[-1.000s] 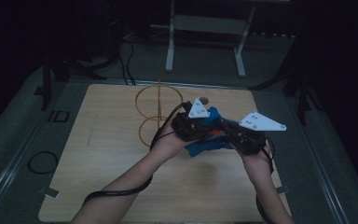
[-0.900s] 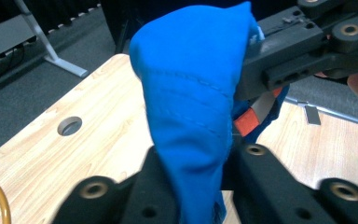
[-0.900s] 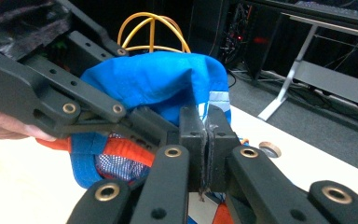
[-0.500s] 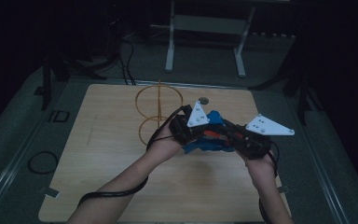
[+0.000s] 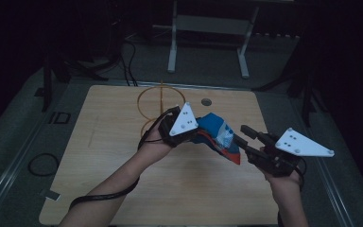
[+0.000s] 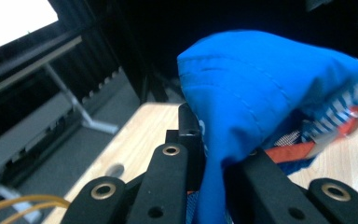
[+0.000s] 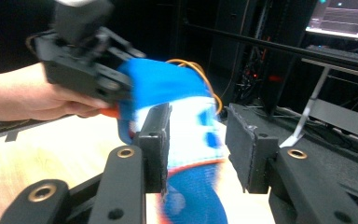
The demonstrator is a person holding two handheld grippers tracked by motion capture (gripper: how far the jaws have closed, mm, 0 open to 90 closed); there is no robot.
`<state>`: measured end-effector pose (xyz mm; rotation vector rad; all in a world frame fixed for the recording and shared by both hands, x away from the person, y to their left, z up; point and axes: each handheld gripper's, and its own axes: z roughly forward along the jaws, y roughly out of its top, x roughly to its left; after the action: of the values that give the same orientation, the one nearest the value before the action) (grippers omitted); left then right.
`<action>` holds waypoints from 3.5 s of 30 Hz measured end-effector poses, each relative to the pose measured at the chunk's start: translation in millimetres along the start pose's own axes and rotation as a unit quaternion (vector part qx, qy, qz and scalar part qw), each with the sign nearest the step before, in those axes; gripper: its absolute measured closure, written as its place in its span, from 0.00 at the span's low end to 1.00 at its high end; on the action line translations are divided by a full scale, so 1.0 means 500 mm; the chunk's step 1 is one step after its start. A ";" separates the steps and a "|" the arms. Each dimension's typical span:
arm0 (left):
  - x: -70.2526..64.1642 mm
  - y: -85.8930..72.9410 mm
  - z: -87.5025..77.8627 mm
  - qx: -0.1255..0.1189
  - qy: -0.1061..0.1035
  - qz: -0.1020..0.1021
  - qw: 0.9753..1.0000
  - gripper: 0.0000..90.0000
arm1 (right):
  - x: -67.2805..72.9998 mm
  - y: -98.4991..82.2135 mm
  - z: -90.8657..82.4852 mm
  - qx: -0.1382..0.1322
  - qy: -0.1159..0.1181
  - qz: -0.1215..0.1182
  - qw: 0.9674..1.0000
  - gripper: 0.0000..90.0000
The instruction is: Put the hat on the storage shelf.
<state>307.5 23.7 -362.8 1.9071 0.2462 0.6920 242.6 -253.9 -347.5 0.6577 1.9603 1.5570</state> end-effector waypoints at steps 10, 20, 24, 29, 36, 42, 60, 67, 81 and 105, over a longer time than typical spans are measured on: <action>0.020 -0.044 -0.045 -0.089 -0.070 0.015 0.993 0.98 | -0.009 -0.022 0.000 0.016 0.012 0.011 1.000 0.70; 0.046 -0.091 -0.065 -0.212 -0.152 0.001 0.965 0.98 | 0.039 -0.033 0.027 0.031 0.074 0.000 0.997 0.72; 0.053 -0.094 -0.069 -0.235 -0.171 -0.014 0.957 0.98 | 0.053 -0.034 0.035 0.035 0.092 -0.006 0.995 0.72; 0.055 -0.095 -0.072 -0.253 -0.189 -0.022 0.949 0.98 | 0.064 -0.030 0.041 0.032 0.118 0.000 0.993 0.71; 0.042 -0.086 -0.072 -0.256 -0.259 -0.013 0.931 0.97 | 0.084 -0.017 0.053 0.033 0.144 -0.018 0.989 0.66; 0.025 -0.079 -0.061 -0.237 -0.280 0.001 0.930 0.97 | 0.092 -0.008 0.063 0.047 0.180 -0.038 0.982 0.71; 0.023 -0.070 -0.060 -0.200 -0.242 0.019 0.949 0.80 | 0.071 -0.002 0.051 0.046 0.136 -0.023 0.989 1.00; 0.029 -0.073 -0.077 -0.176 -0.207 0.031 0.962 0.70 | 0.053 0.011 0.032 0.030 0.122 -0.015 0.992 1.00; 0.051 -0.105 -0.110 -0.142 -0.171 0.016 0.975 0.50 | 0.020 0.025 0.005 0.012 0.095 0.004 0.995 1.00; 0.032 -0.254 -0.201 -0.048 -0.061 -0.081 0.994 0.15 | -0.023 0.062 0.033 -0.011 0.059 0.024 0.998 1.00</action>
<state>280.9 163.9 -441.0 1.8074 0.2803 0.4688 263.5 -243.4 -319.1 0.6216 2.0241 1.6780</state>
